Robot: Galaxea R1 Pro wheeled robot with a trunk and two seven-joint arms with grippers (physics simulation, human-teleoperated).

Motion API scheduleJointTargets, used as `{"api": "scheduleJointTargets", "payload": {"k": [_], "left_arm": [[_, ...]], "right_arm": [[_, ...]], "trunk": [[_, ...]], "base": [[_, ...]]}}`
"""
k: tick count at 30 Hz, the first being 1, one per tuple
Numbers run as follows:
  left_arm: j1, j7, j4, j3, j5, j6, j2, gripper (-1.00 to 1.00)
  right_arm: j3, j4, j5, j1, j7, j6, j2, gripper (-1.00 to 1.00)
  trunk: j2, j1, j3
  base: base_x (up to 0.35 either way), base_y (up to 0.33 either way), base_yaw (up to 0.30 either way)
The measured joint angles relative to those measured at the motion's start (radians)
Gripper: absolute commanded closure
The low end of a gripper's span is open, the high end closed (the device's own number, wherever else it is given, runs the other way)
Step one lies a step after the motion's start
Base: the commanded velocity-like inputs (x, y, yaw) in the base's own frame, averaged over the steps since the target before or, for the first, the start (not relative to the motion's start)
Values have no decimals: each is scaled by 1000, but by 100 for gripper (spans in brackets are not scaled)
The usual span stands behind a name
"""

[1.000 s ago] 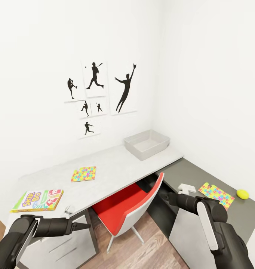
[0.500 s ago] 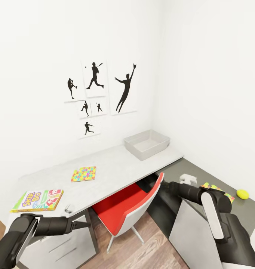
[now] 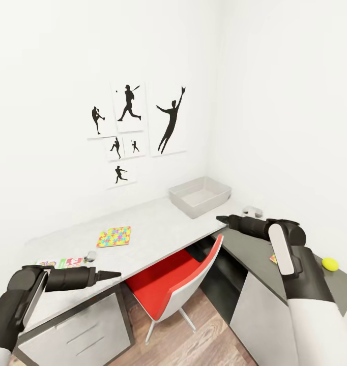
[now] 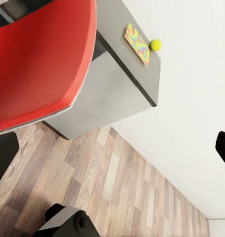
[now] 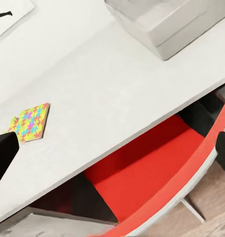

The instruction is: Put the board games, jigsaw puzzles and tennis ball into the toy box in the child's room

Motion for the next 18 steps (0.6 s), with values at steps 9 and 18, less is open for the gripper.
{"api": "scheduleJointTargets", "payload": {"k": [9, 18], "left_arm": [[-97, 4, 39, 10, -1, 6, -1, -100], [-168, 46, 150, 9, -4, 6, -2, -100]], "right_arm": [[54, 147, 8, -109, -76, -1, 84, -100], [103, 191, 19, -127, -349, 1, 214, -100]], "trunk": [[0, 0, 0], [0, 0, 0]], "base": [[0, 0, 0], [0, 0, 0]]}}
